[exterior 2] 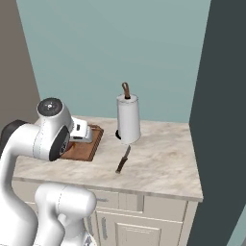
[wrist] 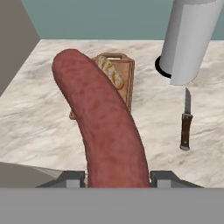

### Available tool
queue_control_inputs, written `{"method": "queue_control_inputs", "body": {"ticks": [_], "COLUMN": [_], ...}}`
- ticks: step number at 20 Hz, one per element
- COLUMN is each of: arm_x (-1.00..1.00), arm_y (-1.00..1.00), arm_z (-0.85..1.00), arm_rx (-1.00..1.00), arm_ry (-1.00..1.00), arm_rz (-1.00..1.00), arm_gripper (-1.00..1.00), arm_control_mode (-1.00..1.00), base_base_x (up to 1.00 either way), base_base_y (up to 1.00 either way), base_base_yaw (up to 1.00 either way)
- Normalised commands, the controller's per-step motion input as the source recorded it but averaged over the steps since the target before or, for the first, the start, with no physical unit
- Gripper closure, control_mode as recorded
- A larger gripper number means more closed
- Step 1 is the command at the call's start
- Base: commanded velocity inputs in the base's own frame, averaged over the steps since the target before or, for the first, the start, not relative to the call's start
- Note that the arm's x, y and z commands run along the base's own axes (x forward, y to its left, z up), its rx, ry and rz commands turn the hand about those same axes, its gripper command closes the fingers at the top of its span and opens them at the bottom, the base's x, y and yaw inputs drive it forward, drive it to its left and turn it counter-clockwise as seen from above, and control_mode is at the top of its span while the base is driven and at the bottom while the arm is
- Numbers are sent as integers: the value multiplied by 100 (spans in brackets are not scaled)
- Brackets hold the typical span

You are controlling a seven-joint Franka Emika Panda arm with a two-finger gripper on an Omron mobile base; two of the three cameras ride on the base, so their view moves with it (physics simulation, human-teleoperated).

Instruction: Retrieve the sausage and cheese from the fridge and place them on the cutting board on the counter.

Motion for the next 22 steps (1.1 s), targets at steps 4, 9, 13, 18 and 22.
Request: {"method": "queue_control_inputs", "body": {"ticks": [4,9,13,18,22], "arm_x": [0,0,0,0,0], "arm_y": [0,0,0,0,0], "arm_z": [0,0,0,0,0], "arm_rx": [0,0,0,0,0], "arm_ry": [0,0,0,0,0], "arm_rz": [0,0,0,0,0], "arm_gripper": [100,100,100,100,100], "arm_control_mode": [100,100,100,-100,-100], "base_base_x": [0,0,0,0,0], "base_base_y": [0,0,0,0,0], "base_base_yaw": [0,0,0,0,0]}}
